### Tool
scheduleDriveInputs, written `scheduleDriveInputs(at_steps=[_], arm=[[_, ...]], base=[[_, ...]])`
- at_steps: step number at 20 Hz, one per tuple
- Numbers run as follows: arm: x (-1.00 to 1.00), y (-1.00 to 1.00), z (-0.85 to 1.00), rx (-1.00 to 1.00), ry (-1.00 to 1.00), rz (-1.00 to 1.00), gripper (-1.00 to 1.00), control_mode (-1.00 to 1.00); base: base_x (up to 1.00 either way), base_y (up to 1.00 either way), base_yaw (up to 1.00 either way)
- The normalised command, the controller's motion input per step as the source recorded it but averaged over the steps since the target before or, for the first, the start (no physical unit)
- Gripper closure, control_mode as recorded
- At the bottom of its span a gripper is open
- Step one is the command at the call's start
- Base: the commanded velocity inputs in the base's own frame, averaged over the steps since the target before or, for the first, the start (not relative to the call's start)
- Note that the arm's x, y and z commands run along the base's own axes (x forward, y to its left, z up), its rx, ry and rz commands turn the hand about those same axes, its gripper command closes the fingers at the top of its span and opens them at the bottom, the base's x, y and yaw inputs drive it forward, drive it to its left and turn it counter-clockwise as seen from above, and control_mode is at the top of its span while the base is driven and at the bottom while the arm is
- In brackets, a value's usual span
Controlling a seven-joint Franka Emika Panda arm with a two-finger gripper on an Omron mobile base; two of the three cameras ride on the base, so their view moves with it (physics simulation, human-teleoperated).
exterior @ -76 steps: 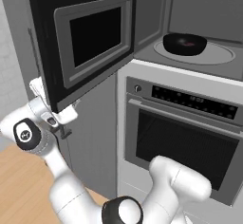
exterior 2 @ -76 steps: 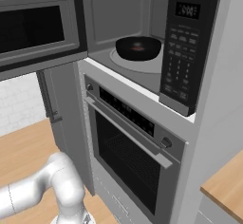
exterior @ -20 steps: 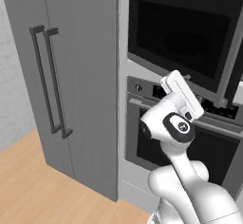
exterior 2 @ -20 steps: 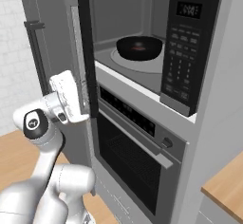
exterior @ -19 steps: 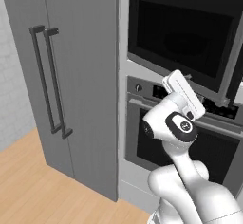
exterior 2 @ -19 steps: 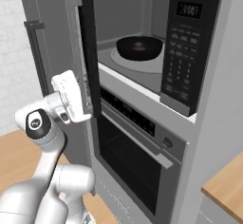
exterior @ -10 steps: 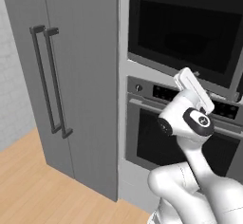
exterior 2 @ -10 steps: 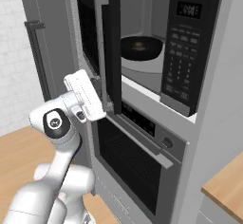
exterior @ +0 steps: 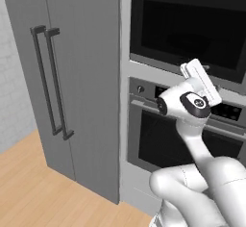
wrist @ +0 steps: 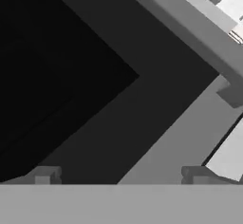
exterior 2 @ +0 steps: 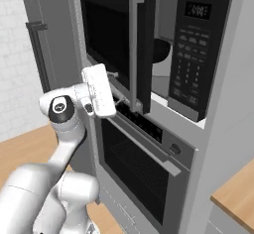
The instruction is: Pick the potato from the sink and place it in the bowl. Then pick the bowl and place it in the microwave. Then close the microwave door and press the start button.
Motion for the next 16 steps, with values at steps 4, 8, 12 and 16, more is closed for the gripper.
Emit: scheduleDriveInputs(at_steps=[4,8,12,16], arm=[[0.49,-0.08,0.77,0.0,-0.01,-0.33,-1.0,-1.0],[0.36,-0.31,0.59,0.0,-0.11,-0.15,-1.0,-1.0],[0.63,-0.41,0.04,0.03,-0.05,-0.06,-1.0,-1.0],[0.55,-0.67,-0.13,0.08,-0.11,0.0,-1.0,-1.0]], base=[[0.0,0.0,0.0],[0.0,0.0,0.0],[0.0,0.0,0.0],[0.0,0.0,0.0]])
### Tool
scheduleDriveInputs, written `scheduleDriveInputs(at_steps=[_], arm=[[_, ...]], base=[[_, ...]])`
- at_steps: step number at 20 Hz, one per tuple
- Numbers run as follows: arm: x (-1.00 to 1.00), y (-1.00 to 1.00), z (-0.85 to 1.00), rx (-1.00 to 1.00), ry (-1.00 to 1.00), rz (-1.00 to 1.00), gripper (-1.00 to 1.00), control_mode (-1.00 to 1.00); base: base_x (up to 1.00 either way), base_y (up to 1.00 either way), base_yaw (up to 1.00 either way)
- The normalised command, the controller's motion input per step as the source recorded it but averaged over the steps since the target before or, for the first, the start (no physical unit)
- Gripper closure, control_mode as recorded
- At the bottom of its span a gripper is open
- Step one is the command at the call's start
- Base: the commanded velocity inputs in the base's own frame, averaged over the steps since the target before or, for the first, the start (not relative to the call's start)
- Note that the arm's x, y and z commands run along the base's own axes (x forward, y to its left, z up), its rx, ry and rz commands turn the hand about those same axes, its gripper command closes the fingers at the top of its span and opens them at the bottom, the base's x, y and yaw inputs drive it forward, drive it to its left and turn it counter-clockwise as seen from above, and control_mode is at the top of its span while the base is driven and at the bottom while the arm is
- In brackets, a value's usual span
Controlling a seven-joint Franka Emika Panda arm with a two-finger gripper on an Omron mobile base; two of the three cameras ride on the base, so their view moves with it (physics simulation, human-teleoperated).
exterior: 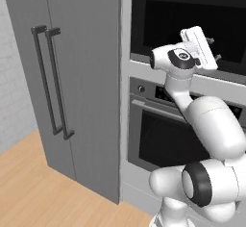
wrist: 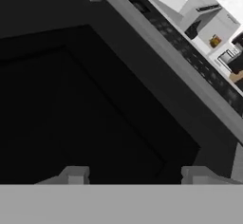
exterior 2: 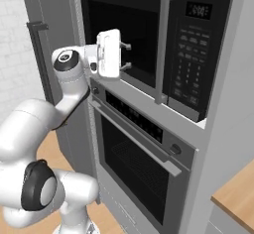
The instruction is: Pick the potato from the sink and place it in the bowl. Then pick the bowl and place it in the microwave. Then close the microwave door and press the start button.
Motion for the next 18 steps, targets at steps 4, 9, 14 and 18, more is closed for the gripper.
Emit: scheduleDriveInputs(at_steps=[4,9,14,18], arm=[[0.27,-0.97,-0.21,0.16,-0.09,0.04,-1.0,-1.0],[-0.63,-0.08,0.03,0.01,-0.01,0.11,-1.0,-1.0],[-0.95,0.1,0.26,-0.12,0.12,0.09,-1.0,-1.0],[-0.96,0.02,0.18,-0.14,0.15,0.13,-1.0,-1.0]], base=[[0.0,0.0,0.0],[0.0,0.0,0.0],[0.0,0.0,0.0],[0.0,0.0,0.0]])
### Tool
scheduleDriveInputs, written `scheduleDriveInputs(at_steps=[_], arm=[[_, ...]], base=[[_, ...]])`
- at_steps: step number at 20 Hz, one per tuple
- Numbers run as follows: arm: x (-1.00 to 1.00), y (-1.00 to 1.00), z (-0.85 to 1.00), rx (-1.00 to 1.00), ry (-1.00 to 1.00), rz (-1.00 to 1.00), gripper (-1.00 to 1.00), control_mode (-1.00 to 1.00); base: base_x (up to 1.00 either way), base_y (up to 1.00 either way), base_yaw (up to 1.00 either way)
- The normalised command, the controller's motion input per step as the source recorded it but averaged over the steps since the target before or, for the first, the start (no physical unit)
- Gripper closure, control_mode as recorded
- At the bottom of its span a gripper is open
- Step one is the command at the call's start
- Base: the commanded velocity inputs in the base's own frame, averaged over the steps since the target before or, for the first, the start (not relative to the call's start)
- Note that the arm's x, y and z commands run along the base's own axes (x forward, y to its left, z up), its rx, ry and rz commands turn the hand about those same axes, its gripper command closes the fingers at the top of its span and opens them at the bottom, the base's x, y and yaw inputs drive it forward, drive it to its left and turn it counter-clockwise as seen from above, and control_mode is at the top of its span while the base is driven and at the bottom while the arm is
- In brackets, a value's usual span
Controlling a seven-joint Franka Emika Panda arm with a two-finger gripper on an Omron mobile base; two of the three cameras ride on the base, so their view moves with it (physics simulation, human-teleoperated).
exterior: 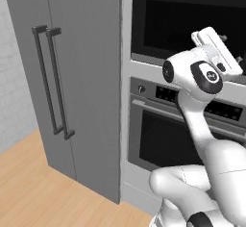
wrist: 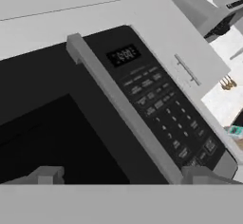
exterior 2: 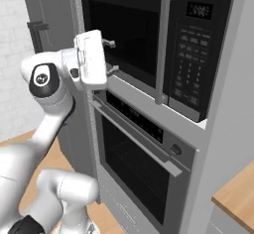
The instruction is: Pick the potato from the sink and place it in the bowl. Then pick the bowl and place it in the microwave. Then close the microwave door and press the start button.
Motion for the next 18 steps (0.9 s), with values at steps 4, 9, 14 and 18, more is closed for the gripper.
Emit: scheduleDriveInputs(at_steps=[4,9,14,18], arm=[[-0.94,0.0,0.0,-0.13,0.21,0.28,-1.0,-1.0],[-0.87,0.0,0.0,-0.12,0.29,0.38,-1.0,-1.0],[-0.64,0.0,0.0,-0.04,0.25,0.27,1.0,-1.0],[-0.22,0.0,0.0,0.0,0.08,0.06,1.0,-1.0]], base=[[0.0,0.0,0.0],[0.0,0.0,0.0],[0.0,0.0,0.0],[0.0,0.0,0.0]])
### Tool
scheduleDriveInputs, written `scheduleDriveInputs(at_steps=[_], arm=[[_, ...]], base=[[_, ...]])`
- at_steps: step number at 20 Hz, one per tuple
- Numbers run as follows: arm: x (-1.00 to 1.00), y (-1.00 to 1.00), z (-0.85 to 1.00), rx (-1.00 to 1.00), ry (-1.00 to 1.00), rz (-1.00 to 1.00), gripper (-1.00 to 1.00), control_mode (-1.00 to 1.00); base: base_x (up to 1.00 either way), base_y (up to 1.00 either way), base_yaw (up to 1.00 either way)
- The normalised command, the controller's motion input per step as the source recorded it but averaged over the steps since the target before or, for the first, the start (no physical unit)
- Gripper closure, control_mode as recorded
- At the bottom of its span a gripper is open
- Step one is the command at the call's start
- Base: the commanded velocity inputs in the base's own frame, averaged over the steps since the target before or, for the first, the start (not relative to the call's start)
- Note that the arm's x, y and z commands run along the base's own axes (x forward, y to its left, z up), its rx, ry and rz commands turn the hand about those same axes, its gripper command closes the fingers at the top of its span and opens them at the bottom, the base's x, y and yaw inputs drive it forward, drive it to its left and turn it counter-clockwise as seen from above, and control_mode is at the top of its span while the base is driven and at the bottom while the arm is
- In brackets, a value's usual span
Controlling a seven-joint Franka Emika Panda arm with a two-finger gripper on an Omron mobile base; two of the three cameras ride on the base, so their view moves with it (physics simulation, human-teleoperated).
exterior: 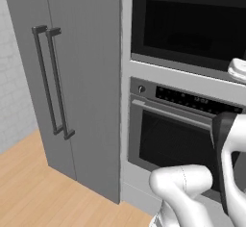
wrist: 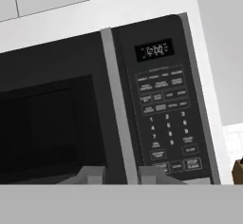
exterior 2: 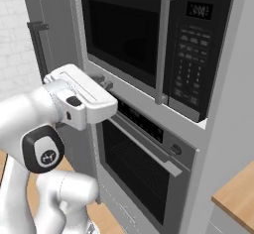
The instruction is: Pick the potato from the sink and place it in the bowl. Then pick the bowl and place it in the microwave. Then close the microwave door and press the start button.
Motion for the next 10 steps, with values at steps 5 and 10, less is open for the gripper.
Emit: scheduleDriveInputs(at_steps=[5,10], arm=[[-0.19,-0.05,-0.1,0.0,0.0,-0.14,1.0,-1.0],[0.0,0.0,-0.27,-0.01,0.0,-0.13,1.0,-1.0]], base=[[0.0,0.0,0.0],[0.0,0.0,0.0]])
